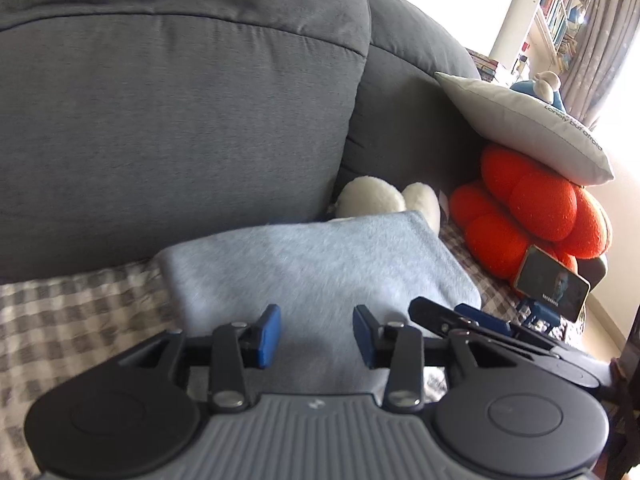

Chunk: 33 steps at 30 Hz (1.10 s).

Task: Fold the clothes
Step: 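Lower the sweater onto the white clothes and open both grippers, then pull both open grippers back from the stacked clothes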

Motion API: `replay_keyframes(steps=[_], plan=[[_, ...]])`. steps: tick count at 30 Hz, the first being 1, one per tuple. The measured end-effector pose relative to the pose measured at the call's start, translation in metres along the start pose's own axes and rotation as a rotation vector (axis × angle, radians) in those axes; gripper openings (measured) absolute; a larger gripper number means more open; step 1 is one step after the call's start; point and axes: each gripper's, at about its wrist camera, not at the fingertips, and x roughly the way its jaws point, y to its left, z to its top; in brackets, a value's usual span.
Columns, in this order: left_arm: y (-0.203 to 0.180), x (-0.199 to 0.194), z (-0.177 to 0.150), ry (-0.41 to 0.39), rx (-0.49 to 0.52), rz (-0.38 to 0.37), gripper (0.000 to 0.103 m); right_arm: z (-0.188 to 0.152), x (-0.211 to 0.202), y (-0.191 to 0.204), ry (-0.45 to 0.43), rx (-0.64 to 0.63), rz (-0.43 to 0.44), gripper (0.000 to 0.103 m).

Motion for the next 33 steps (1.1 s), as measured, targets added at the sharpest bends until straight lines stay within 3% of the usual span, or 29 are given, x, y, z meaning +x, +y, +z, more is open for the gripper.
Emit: replay_keyframes(steps=[8, 18, 23, 25, 28, 33], plan=[[0.001, -0.043, -0.017, -0.009, 0.005, 0.048, 0.05, -0.009, -0.041, 0.03, 0.007, -0.074, 0.019, 0.066], [-0.013, -0.093, -0.033, -0.075, 0.06, 0.137, 0.071, -0.014, -0.104, 0.058, -0.002, -0.147, 0.042, 0.069], [-0.023, -0.1, -0.045, -0.06, 0.064, 0.187, 0.082, -0.022, -0.132, 0.061, -0.058, -0.147, 0.054, 0.088], [-0.027, -0.098, -0.05, -0.046, 0.073, 0.21, 0.086, -0.027, -0.14, 0.058, -0.085, -0.145, 0.067, 0.102], [-0.032, -0.094, -0.059, -0.023, 0.083, 0.25, 0.093, -0.039, -0.14, 0.049, -0.11, -0.121, 0.072, 0.103], [-0.031, -0.079, -0.074, 0.022, 0.059, 0.331, 0.097, -0.053, -0.122, 0.041, -0.037, -0.136, 0.043, 0.103]])
